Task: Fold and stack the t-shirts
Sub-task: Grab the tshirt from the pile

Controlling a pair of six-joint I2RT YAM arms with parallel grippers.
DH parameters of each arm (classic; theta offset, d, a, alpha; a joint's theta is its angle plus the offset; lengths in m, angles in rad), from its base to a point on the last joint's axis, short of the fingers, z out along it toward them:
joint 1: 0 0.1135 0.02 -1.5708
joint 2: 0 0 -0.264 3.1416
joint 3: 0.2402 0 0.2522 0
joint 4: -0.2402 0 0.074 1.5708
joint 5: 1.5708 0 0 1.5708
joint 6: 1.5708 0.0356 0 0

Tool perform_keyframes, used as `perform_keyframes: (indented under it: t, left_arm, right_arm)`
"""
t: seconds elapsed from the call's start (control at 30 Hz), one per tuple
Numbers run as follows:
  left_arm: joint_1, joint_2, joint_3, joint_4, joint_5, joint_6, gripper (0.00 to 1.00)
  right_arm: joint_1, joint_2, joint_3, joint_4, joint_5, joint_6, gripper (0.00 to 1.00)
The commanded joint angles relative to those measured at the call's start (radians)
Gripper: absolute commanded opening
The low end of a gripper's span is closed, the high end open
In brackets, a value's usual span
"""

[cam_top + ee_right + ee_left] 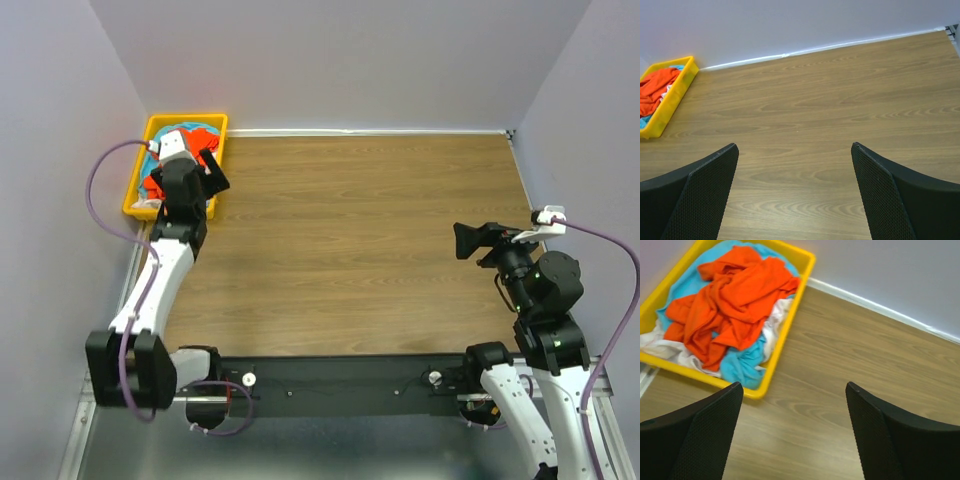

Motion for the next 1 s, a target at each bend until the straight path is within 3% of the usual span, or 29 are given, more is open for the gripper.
perform_keyframes:
  t: [0.0,0.33,0.63,0.7,0.83,0.87,0.9,0.93,0.97]
  left_arm:
    - [0.086,0.179,0.159,0.009,0.003,-0.009,0.88]
    - [0.275,0.744,0.594,-0.193,0.006,0.007,0.8]
    - [0.329,0.995,0.834,-0.222,0.009,0.018,0.79]
    - [0.333,1.047,0.868,-0.224,0.022,0.021,0.74]
    - [0.344,1.106,0.94,-0.222,0.05,0.035,0.59]
    - [0.343,1.113,0.946,-0.221,0.055,0.043,0.42]
    - [0.344,1.113,0.951,-0.212,0.061,0.047,0.35]
    - [0.344,1.104,0.951,-0.205,0.064,0.055,0.18]
    - [0.343,1.095,0.949,-0.201,0.066,0.06,0.09]
  right_arm:
    - [0.008,-0.006,-0.012,-0.01,-0.027,0.004,1.0]
    - [0.006,0.014,-0.009,-0.016,-0.003,0.012,1.0]
    - [0.008,0.057,-0.009,-0.018,0.029,0.03,1.0]
    - [0.006,0.077,-0.006,-0.02,0.026,0.03,1.0]
    - [0.006,0.109,-0.003,-0.02,0.025,0.032,1.0]
    - [0.006,0.12,-0.003,-0.02,0.023,0.032,1.0]
    - [0.008,0.124,-0.002,-0.02,0.023,0.035,1.0]
    - [0.006,0.13,-0.002,-0.02,0.022,0.035,1.0]
    - [0.006,0.135,0.0,-0.018,0.022,0.033,1.0]
